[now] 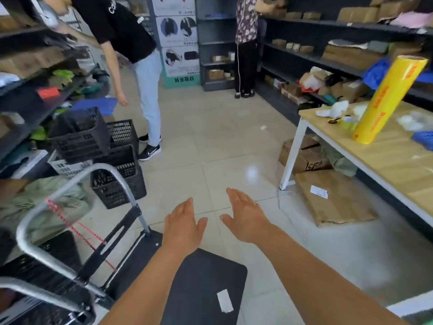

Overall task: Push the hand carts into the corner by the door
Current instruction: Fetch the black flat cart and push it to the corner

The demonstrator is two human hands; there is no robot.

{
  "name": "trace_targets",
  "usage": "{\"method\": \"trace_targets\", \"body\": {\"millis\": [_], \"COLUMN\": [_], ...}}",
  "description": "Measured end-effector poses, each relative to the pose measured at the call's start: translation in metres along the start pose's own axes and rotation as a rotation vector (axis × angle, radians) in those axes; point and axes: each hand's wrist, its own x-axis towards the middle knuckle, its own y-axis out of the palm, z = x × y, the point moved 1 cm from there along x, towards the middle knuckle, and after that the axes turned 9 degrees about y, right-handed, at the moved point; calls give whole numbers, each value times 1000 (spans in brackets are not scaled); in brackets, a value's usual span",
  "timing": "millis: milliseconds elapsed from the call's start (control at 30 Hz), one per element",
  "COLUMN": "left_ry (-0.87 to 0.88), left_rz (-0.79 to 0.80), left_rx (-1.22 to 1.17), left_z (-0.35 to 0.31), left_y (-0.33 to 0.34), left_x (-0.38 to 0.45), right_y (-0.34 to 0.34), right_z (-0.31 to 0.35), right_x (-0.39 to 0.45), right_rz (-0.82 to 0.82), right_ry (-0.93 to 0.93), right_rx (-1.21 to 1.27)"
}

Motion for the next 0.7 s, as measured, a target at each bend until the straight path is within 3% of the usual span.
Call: {"method": "trace_targets", "body": {"millis": [400, 700], "left_ry": [-430, -698], "left_rz": [-209, -339], "left_rx": [-26, 40], "left_z": [-84, -51], "left_y": [19, 1], "left_x": [106, 149], "right_y": [-102, -106], "right_z": [-62, -16], "right_x": [151, 226], "right_rz": [173, 277], "right_ry": [-436, -683], "right_rx": [-86, -132]}}
